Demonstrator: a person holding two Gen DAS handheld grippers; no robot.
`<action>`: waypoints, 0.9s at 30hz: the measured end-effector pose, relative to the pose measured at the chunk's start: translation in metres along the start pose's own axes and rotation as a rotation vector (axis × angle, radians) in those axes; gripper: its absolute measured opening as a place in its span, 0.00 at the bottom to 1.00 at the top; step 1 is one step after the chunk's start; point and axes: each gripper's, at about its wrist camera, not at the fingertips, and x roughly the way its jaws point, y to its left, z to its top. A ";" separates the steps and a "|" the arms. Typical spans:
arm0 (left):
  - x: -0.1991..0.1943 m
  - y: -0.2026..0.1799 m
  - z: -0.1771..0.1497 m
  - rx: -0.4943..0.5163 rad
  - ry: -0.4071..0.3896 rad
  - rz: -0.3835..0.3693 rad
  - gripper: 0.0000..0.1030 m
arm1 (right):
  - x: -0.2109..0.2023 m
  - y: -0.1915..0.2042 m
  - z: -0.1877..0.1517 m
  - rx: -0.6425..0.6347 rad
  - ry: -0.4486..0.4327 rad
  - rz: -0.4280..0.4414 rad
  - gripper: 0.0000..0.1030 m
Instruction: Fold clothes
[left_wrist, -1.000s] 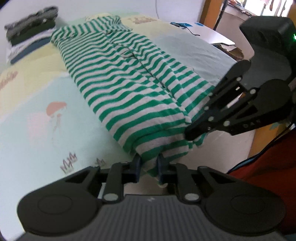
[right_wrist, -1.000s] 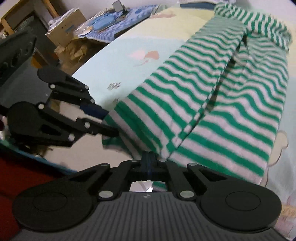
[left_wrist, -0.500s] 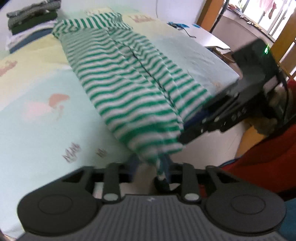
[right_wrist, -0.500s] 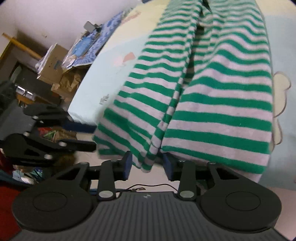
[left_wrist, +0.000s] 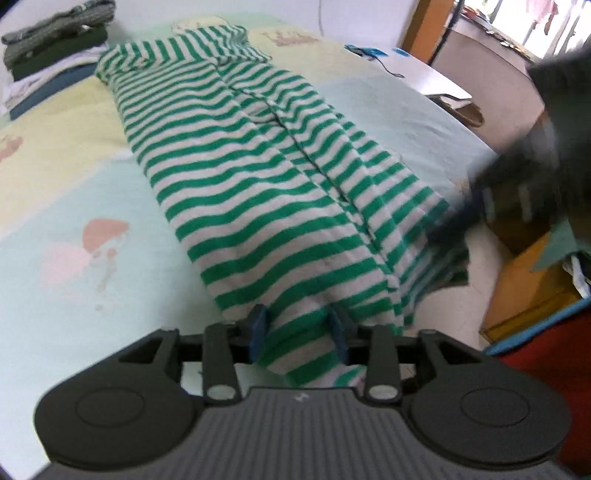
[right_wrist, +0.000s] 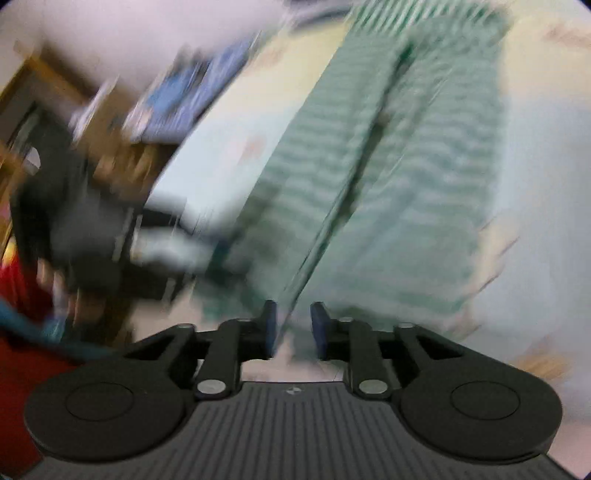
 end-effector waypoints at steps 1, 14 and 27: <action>0.000 -0.001 0.001 0.008 0.008 -0.012 0.48 | -0.006 -0.007 0.008 0.011 -0.055 -0.045 0.36; 0.027 0.021 0.053 -0.012 -0.052 -0.001 0.53 | 0.032 -0.025 0.034 0.041 -0.060 -0.201 0.35; 0.050 0.046 0.094 0.011 -0.128 0.108 0.70 | 0.063 -0.053 0.112 -0.039 -0.105 -0.407 0.38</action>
